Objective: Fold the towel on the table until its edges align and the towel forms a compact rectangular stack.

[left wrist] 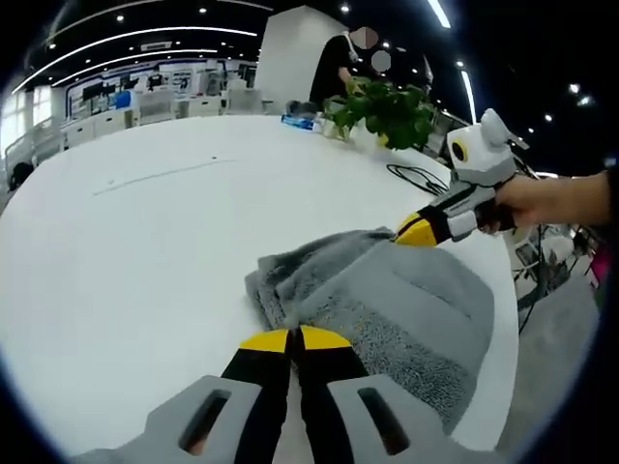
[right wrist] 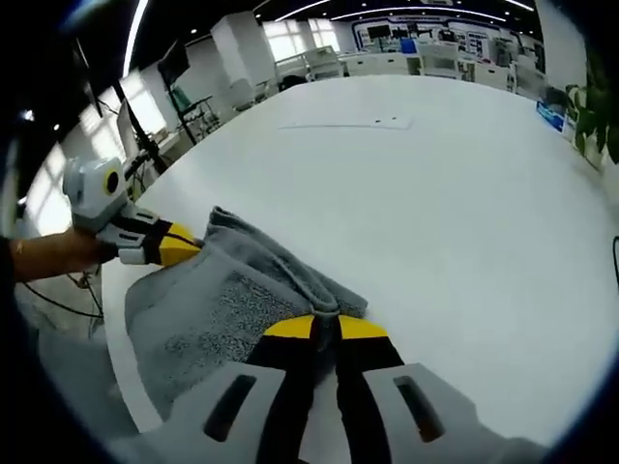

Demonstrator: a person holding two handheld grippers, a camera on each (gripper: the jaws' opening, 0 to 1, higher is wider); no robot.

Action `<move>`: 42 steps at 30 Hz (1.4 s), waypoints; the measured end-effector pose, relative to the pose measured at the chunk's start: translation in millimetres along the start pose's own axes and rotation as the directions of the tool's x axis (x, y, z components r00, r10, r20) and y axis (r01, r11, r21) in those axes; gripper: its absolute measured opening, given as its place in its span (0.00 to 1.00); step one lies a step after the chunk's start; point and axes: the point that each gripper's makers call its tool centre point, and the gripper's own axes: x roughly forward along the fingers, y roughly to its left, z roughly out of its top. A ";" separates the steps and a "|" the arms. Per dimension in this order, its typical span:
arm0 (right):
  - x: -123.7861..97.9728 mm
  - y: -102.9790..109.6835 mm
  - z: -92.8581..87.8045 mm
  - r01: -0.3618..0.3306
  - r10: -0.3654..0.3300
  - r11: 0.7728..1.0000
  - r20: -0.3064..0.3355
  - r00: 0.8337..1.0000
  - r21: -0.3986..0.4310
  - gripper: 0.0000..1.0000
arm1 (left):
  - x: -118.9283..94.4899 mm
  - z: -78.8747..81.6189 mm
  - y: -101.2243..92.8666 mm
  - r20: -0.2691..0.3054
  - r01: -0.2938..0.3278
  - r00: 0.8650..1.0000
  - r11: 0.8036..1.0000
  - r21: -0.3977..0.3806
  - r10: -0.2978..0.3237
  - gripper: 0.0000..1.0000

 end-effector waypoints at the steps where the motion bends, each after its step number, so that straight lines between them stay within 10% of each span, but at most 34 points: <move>1: 2.9 -2.7 3.5 0.000 0.000 1.000 0.010 1.000 0.004 0.04 | 2.4 2.6 3.1 0.007 -0.002 1.000 1.000 -0.003 0.002 0.02; 23: 17.3 -22.3 47.3 0.090 -0.091 0.996 0.118 0.989 0.018 0.05 | 19.0 31.1 27.2 -0.039 -0.033 0.999 0.999 -0.003 0.033 0.03; 28: -4.1 -11.1 65.6 0.044 -0.051 0.998 0.212 0.976 0.036 0.06 | -2.7 46.0 32.3 0.014 -0.070 0.997 0.995 -0.069 0.071 0.25; 33: -38.1 12.5 81.3 0.009 -0.002 1.000 0.295 0.955 -0.023 0.08 | -34.4 59.7 25.7 0.090 -0.079 0.993 0.997 -0.013 0.080 0.26; 42: -79.2 41.3 66.3 -0.010 0.039 0.996 0.329 0.943 -0.088 0.23 | -90.0 67.9 -3.8 0.145 -0.054 0.989 0.995 0.090 0.041 0.46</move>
